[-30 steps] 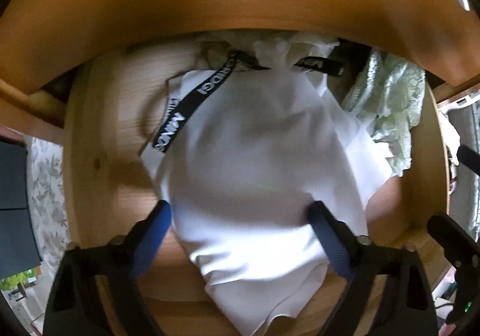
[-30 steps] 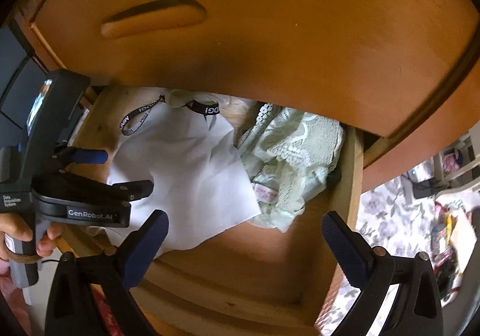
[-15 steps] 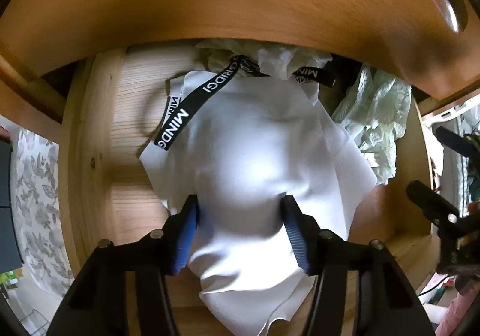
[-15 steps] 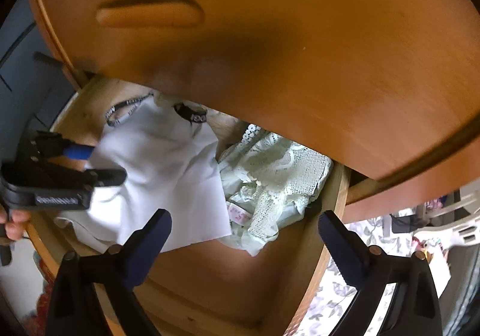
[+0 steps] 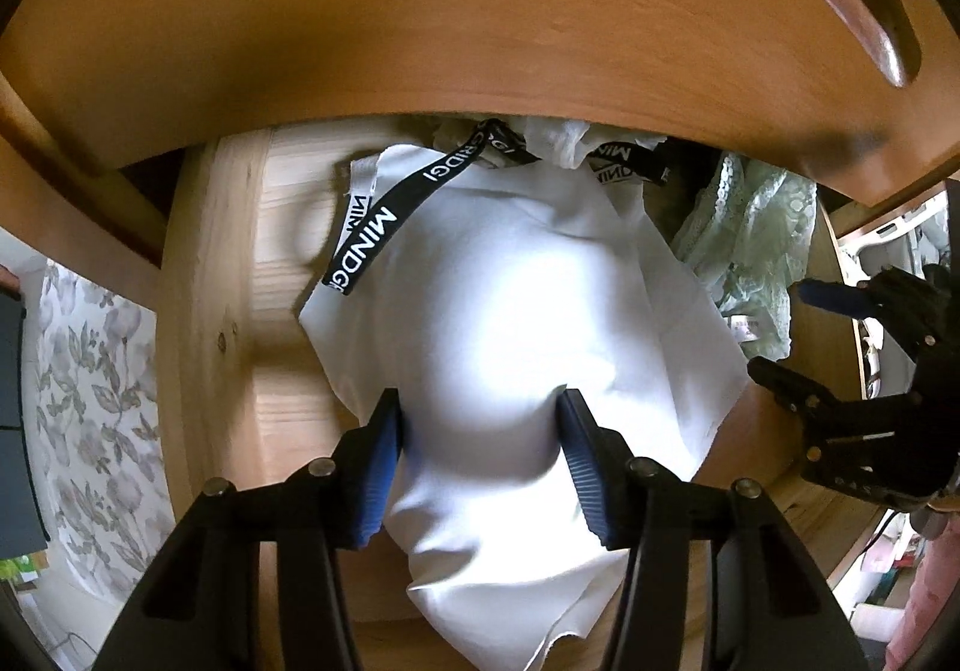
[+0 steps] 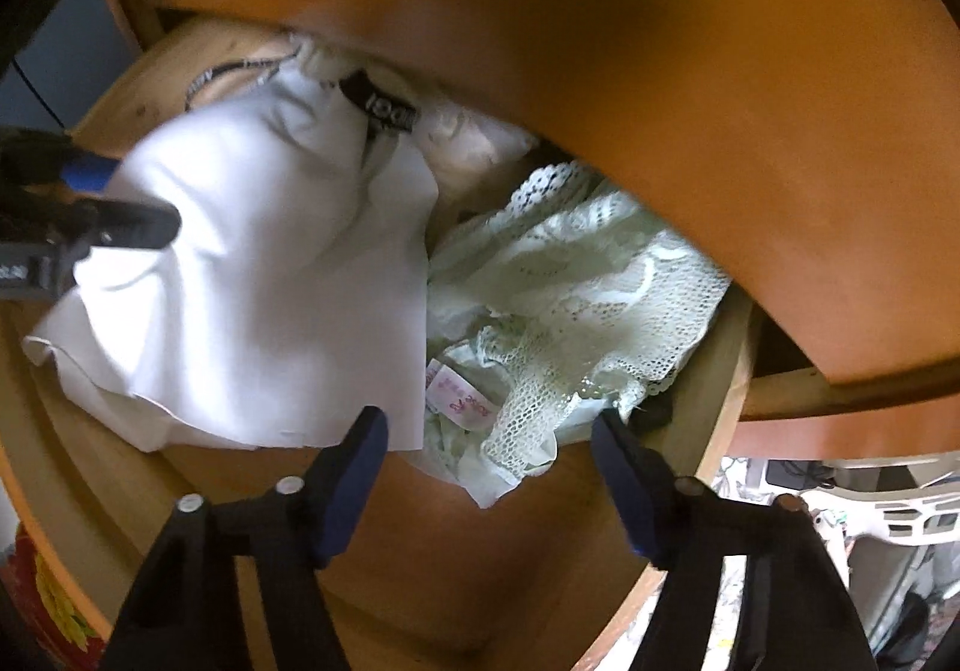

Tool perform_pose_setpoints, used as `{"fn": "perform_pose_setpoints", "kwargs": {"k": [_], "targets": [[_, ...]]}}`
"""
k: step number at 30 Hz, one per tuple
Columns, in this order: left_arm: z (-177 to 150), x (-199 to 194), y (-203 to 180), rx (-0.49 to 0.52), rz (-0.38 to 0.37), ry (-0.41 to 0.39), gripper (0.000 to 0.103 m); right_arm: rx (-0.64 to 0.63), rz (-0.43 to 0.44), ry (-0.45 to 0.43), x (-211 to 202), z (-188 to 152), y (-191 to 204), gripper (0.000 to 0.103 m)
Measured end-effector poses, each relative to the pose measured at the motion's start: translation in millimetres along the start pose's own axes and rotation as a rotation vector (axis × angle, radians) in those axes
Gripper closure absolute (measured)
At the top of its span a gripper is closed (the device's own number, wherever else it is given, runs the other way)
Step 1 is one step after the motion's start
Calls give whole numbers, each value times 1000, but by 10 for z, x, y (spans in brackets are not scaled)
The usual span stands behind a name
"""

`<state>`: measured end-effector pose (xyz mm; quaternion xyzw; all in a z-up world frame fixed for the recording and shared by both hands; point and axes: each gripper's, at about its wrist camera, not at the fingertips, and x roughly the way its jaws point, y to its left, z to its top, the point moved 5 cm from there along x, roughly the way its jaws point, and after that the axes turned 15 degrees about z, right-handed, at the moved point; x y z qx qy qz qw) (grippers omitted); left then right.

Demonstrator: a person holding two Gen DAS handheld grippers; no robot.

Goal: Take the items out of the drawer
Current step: 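Grasp the white shirt with the left tool while the right tool grasps the green lace garment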

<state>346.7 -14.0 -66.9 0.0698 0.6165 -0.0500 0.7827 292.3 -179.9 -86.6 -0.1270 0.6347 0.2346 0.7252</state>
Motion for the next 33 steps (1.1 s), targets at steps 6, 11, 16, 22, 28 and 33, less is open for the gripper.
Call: {"fn": "perform_pose_setpoints", "kwargs": {"k": [6, 11, 16, 22, 28, 33], "targets": [[-69, 29, -79, 4, 11, -8, 50, 1, -27, 43, 118, -31, -40, 45], [-58, 67, -73, 8, 16, -10, 50, 15, -36, 60, 193, -54, -72, 62], [-42, 74, -94, 11, 28, -10, 50, 36, -38, 35, 135, -112, -200, 86], [-39, 81, -132, -2, 38, -6, 57, 23, -55, -10, -72, -155, -182, 96], [-68, -32, -196, -6, 45, -17, 68, 20, -43, -66, -347, -252, -63, 97], [-172, -143, -218, -39, 31, -25, 74, 18, -18, -113, -518, -335, 46, 97]]}}
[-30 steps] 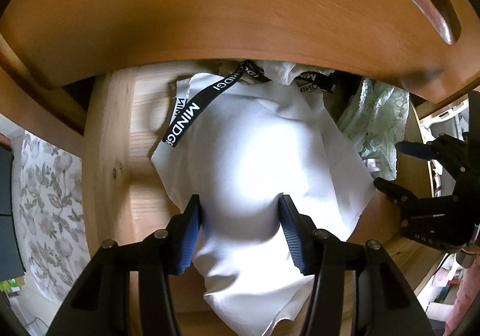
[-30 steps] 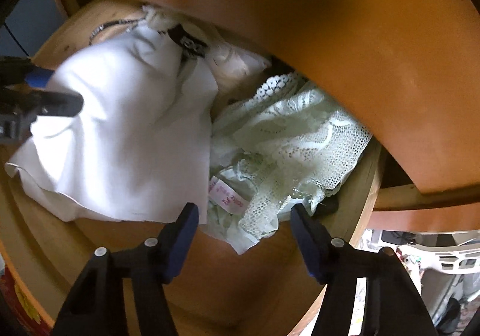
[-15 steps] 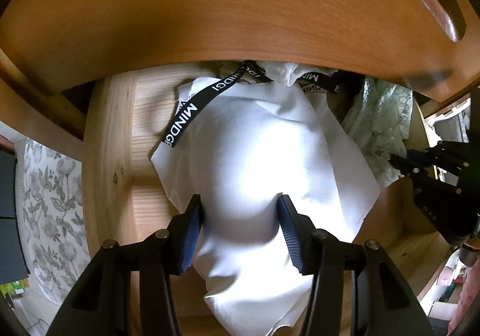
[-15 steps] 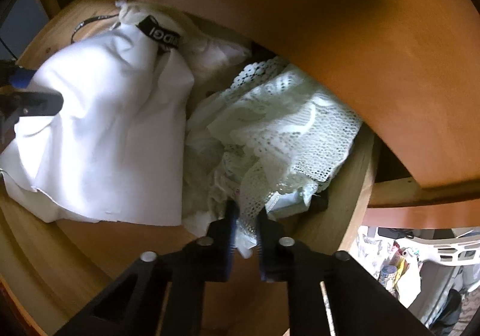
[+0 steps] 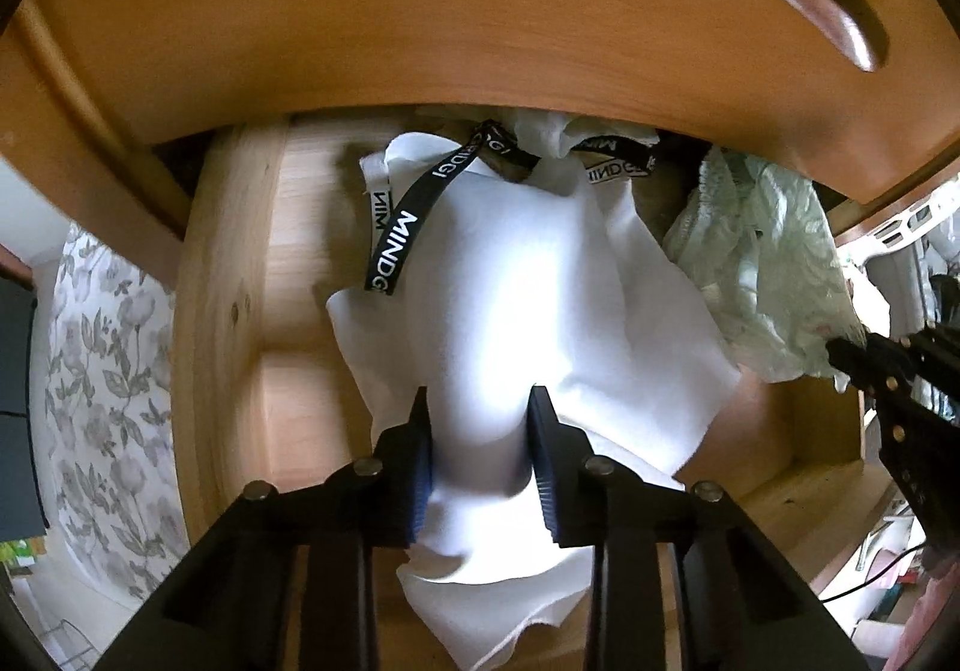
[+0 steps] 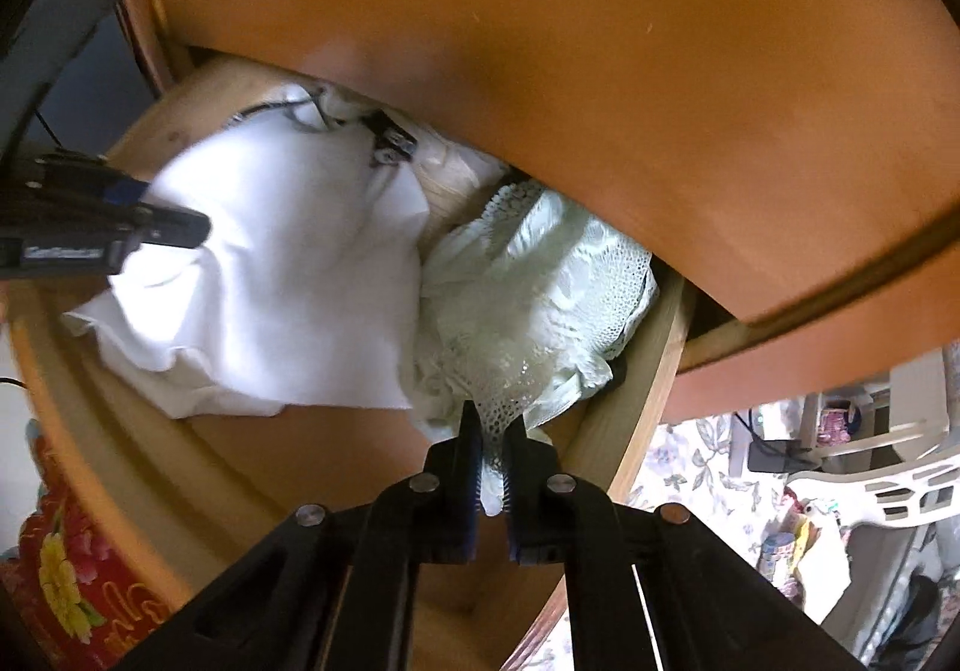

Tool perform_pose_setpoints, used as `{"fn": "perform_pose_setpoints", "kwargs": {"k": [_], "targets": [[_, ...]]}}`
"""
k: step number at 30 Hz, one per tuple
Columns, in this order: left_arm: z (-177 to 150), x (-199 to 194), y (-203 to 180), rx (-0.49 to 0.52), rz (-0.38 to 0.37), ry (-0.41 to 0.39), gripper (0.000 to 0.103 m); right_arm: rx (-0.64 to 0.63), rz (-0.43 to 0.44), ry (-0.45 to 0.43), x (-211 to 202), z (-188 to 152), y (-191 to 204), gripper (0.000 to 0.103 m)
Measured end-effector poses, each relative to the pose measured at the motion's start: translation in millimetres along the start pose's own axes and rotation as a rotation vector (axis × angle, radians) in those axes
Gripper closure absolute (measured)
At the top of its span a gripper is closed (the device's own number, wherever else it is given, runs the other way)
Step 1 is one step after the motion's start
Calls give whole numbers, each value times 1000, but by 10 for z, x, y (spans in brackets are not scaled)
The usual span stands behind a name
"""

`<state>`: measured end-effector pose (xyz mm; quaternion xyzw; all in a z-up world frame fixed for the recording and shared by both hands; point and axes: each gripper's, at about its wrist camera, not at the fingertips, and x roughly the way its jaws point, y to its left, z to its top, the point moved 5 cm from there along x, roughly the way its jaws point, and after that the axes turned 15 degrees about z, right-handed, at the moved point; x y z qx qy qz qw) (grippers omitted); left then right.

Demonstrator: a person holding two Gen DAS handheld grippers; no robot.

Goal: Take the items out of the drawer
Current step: 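Grasp the white shirt with the left tool while the right tool grasps the green lace garment, then lift the white shirt and green lace garment up out of the drawer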

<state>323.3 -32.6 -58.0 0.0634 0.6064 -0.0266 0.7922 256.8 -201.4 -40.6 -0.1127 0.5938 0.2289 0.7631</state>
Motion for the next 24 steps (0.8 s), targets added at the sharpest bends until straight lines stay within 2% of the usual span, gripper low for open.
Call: {"fn": "perform_pose_setpoints", "kwargs": {"k": [13, 24], "targets": [[-264, -520, 33, -23, -14, -97, 84, 11, 51, -112, -375, -278, 147, 97], [-315, -1070, 126, -42, -39, -183, 86, 16, 53, -266, -1078, -226, 422, 97]]}}
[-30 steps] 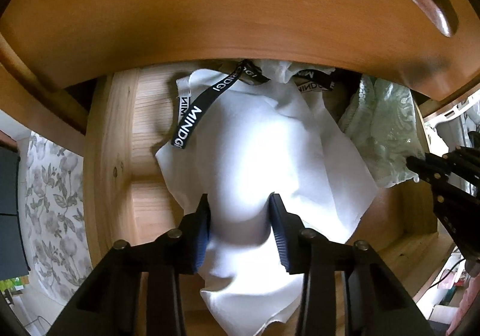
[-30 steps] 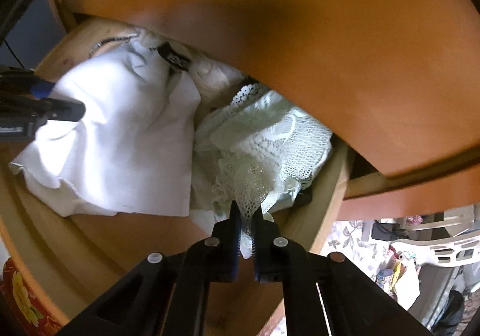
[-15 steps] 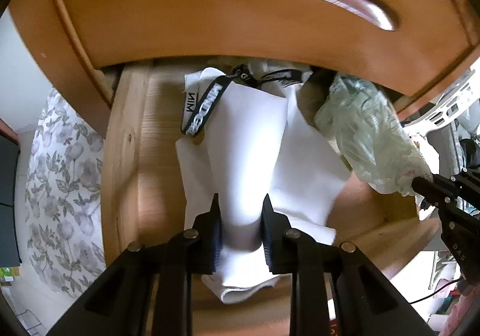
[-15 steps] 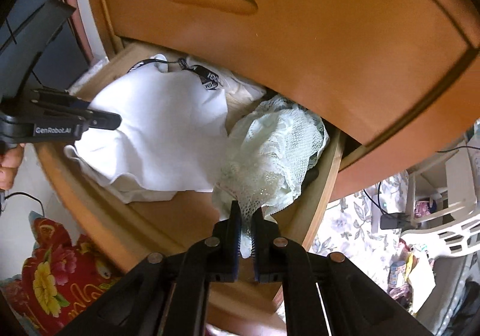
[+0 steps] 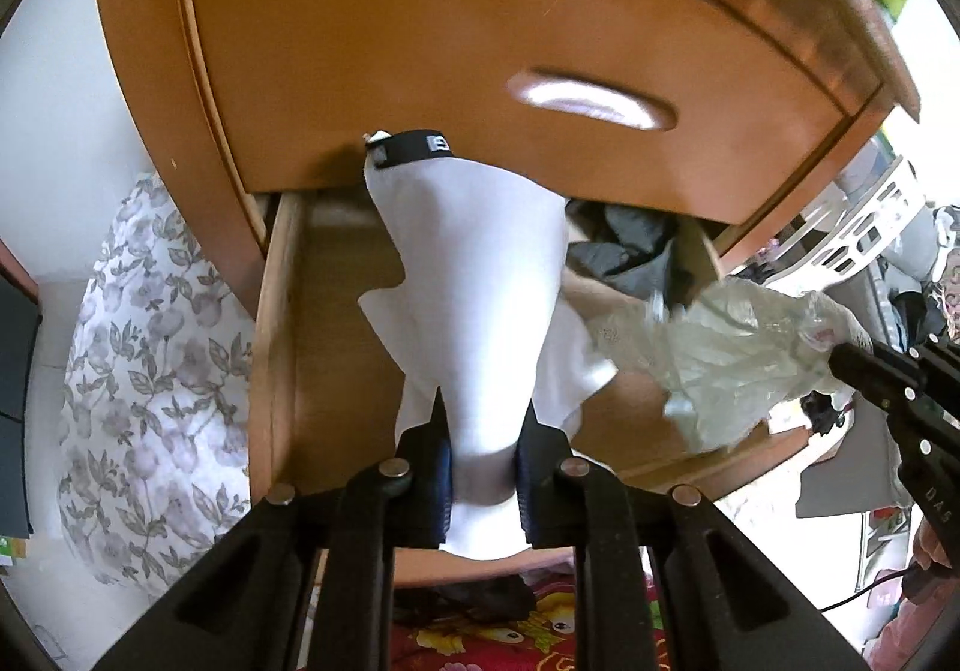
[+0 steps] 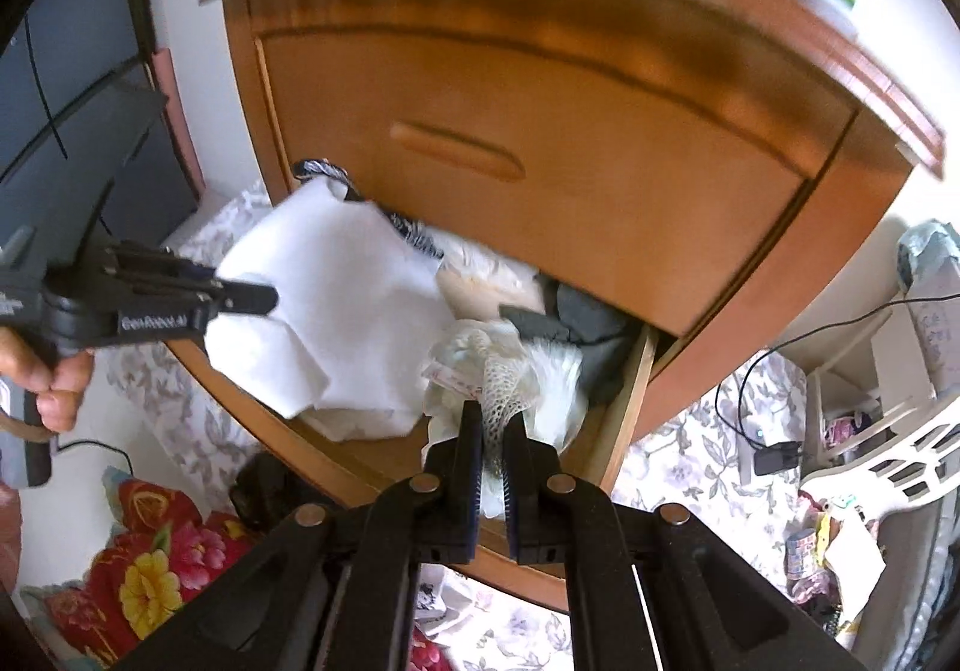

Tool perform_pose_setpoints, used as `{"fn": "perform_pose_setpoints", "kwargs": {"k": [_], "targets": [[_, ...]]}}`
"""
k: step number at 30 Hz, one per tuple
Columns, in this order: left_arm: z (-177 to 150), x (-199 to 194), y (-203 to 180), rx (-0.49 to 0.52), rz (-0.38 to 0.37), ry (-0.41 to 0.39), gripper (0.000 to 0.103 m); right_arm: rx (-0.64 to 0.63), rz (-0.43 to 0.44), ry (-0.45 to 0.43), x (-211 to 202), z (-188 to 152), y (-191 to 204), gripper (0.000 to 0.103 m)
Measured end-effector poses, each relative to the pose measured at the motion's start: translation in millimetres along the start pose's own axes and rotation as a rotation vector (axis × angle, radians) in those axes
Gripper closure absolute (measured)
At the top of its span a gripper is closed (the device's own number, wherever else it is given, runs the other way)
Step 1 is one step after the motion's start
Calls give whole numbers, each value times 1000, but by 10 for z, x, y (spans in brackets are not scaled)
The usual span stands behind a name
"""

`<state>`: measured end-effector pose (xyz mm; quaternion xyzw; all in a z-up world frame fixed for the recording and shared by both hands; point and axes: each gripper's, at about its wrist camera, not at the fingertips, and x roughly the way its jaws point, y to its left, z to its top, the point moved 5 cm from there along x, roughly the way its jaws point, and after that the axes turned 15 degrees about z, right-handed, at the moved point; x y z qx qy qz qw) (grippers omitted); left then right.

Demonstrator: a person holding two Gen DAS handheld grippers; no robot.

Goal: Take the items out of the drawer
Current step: 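Lift the white shirt and green lace garment up out of the drawer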

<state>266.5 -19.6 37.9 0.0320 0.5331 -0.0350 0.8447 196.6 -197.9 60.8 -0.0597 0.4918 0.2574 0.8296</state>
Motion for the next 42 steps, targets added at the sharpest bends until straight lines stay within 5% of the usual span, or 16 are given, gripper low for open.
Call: {"fn": "perform_pose_setpoints", "kwargs": {"k": [22, 42], "targets": [[-24, -1558, 138, -48, -57, -291, 87, -86, -21, -332, -1450, 401, 752, 97], [-549, -2921, 254, -48, -105, -538, 87, -174, -56, -525, -2591, 132, 1437, 97]]}}
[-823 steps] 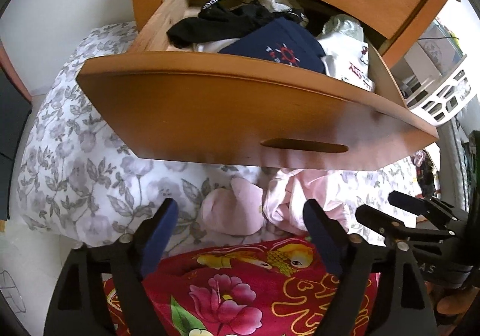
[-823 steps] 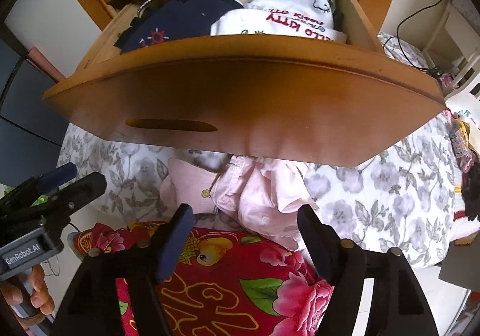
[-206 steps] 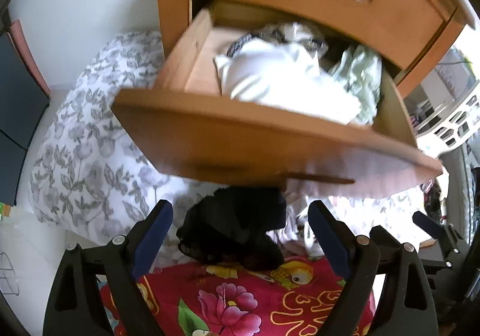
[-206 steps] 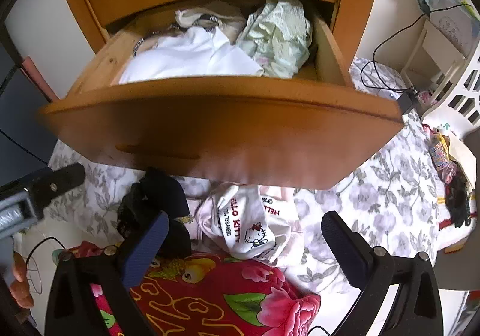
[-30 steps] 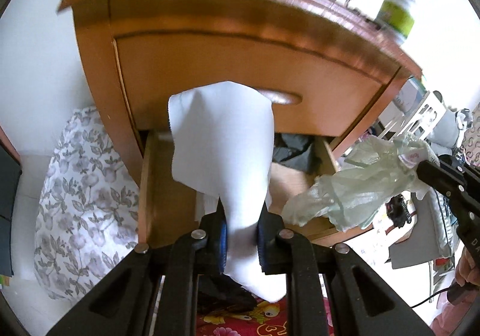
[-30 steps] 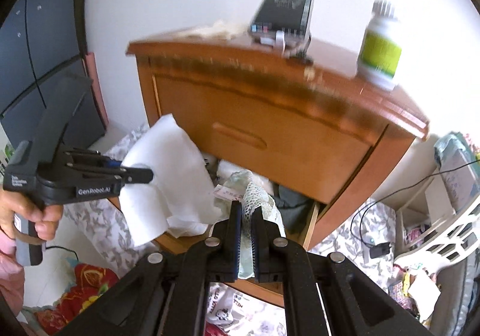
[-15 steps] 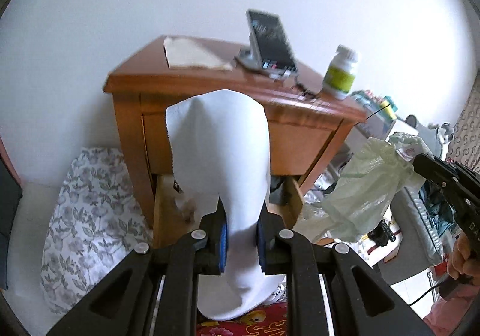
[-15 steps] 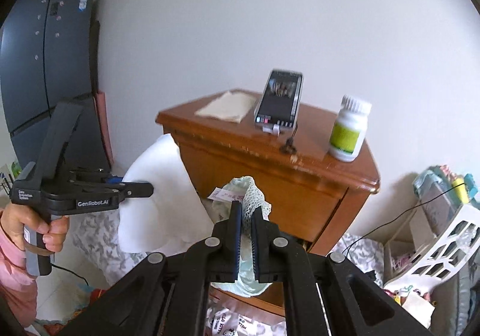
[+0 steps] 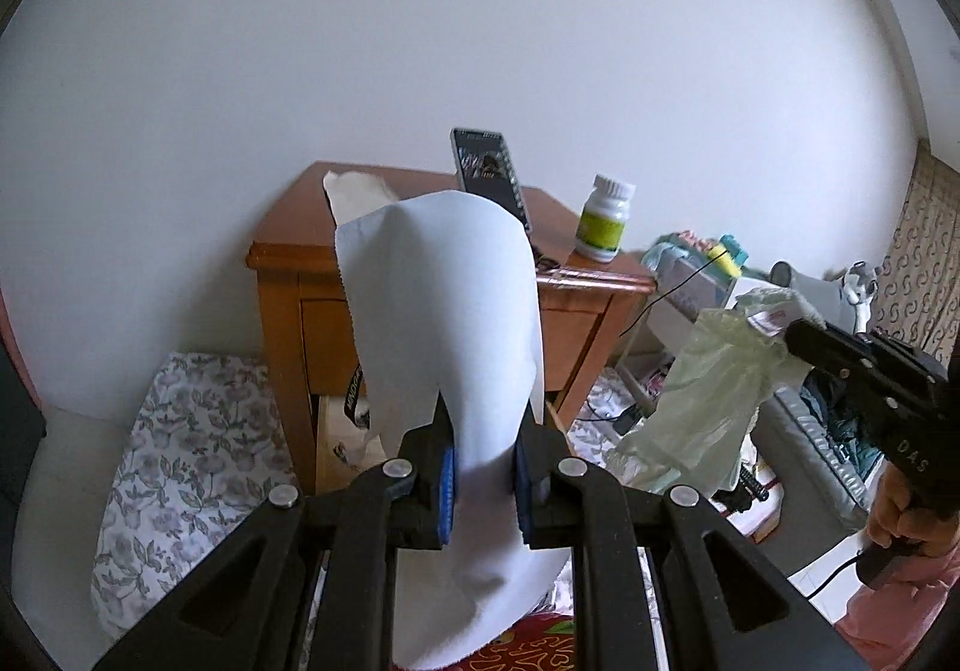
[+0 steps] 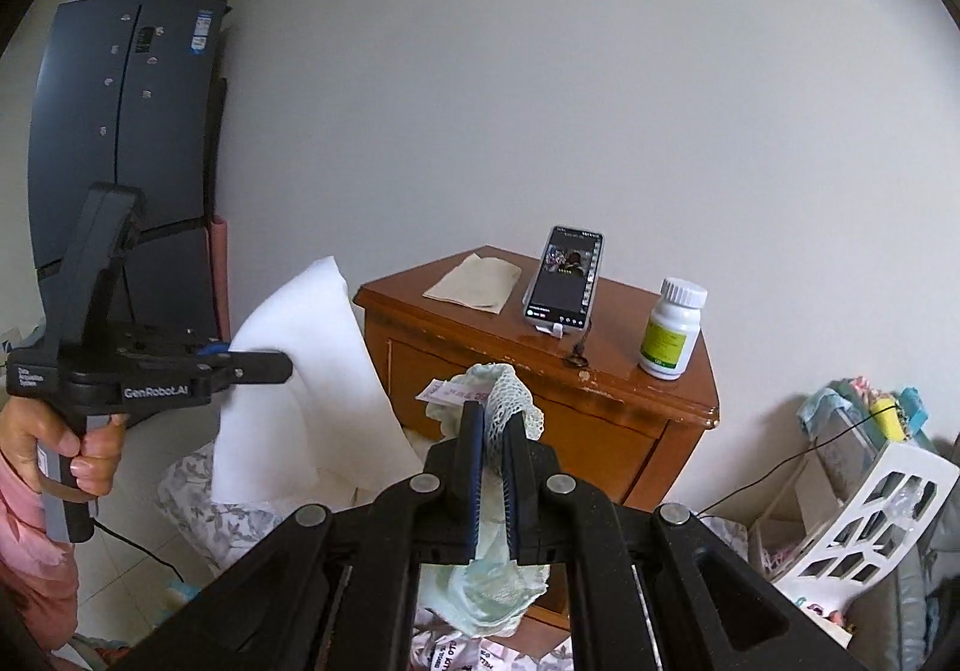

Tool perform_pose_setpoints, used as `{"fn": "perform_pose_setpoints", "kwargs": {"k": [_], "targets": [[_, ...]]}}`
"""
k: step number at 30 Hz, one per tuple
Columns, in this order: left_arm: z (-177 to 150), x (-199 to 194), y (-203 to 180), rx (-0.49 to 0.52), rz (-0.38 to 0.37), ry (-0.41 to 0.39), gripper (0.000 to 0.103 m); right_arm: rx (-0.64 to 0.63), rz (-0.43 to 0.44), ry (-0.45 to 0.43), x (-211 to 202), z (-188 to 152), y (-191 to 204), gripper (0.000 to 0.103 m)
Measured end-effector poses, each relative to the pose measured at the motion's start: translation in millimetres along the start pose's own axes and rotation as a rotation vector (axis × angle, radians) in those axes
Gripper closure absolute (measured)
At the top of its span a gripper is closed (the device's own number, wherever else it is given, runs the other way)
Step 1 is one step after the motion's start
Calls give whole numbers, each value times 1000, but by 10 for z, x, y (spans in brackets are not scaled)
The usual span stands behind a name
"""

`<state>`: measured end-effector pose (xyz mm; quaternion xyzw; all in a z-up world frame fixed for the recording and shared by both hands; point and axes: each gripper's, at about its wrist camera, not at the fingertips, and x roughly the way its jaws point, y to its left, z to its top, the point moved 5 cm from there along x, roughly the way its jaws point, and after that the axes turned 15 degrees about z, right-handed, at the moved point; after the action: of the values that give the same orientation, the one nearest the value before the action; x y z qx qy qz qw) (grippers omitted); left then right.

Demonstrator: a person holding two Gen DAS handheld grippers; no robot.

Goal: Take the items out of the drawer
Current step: 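Lift the white shirt and green lace garment up out of the drawer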

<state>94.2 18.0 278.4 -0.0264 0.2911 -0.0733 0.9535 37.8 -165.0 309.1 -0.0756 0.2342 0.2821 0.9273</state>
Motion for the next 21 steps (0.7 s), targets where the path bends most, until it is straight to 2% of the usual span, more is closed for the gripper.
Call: {"fn": "perform_pose_setpoints", "kwargs": {"k": [5, 10, 14, 21], "targets": [[-29, -156, -4, 2, -14, -25, 87, -19, 0, -19, -154, 29, 126, 97], [-128, -227, -19, -1, -34, -13, 87, -28, 12, -6, -174, -4, 202, 97], [-96, -405, -4, -9, -43, -58, 87, -26, 3, 11, -160, -47, 204, 97], [-31, -669, -32, 2, -48, -118, 87, -32, 7, -19, -290, 0, 254, 97]]}}
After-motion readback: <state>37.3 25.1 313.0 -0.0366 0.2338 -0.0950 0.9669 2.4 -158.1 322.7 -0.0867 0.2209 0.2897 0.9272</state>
